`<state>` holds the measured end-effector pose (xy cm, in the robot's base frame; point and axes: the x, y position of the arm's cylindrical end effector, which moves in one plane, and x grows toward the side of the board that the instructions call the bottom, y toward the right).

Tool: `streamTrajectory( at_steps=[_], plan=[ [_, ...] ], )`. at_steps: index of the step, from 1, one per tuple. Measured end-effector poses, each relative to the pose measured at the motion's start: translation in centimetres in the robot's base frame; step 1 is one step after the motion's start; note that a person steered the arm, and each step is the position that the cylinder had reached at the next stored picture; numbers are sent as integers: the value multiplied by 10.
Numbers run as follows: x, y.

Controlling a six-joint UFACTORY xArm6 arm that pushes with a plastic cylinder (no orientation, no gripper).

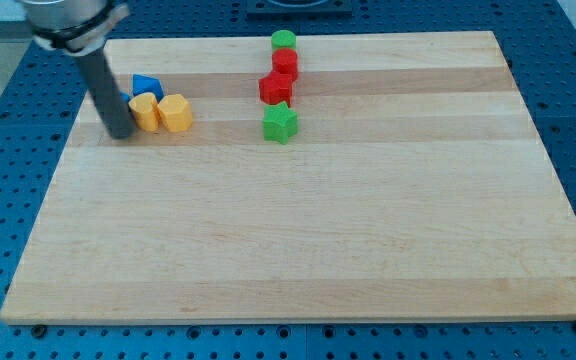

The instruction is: Slide the red star towards the center

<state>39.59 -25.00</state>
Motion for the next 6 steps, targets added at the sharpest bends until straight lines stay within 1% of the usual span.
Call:
streamTrajectory(
  at_steps=[1, 2, 3, 4, 5, 6],
  plan=[
    [10, -32],
    [-56, -38],
    [-84, -1],
    [-29, 29],
    [11, 29],
    [28, -2]
  ],
)
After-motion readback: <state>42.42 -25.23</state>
